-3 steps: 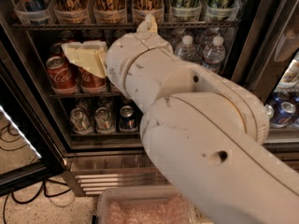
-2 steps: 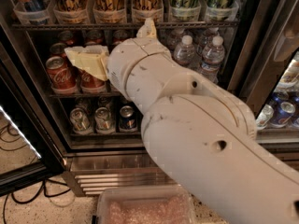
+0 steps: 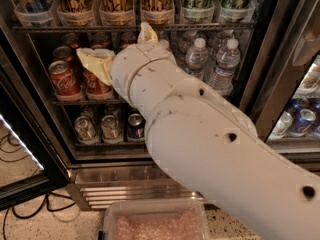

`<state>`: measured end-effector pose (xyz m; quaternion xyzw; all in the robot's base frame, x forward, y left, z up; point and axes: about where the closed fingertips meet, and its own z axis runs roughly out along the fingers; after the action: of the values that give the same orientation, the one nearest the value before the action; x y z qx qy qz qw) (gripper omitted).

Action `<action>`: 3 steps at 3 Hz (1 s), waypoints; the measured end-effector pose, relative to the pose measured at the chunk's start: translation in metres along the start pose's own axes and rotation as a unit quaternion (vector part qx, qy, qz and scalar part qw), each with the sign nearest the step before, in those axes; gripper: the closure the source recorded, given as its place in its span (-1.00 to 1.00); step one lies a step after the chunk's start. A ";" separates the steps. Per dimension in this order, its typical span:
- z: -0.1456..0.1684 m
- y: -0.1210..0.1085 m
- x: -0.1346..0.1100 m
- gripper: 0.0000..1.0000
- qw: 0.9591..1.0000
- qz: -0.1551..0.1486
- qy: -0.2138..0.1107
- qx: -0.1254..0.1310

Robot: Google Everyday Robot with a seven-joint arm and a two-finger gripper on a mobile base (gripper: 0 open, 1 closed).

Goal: Pick orange can from top shelf of fridge

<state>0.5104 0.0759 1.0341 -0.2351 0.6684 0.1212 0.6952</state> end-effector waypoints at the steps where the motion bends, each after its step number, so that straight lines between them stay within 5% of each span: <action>1: 0.005 0.003 -0.014 -0.34 1.000 0.000 -0.024 0.004; 3: 0.020 -0.004 -0.026 -0.42 0.998 -0.001 -0.045 0.033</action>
Offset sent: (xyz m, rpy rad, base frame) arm 0.0425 0.0284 0.0369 0.0790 -0.1175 -0.0397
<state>0.5275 0.0864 1.0605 -0.2074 0.6399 0.1085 0.7320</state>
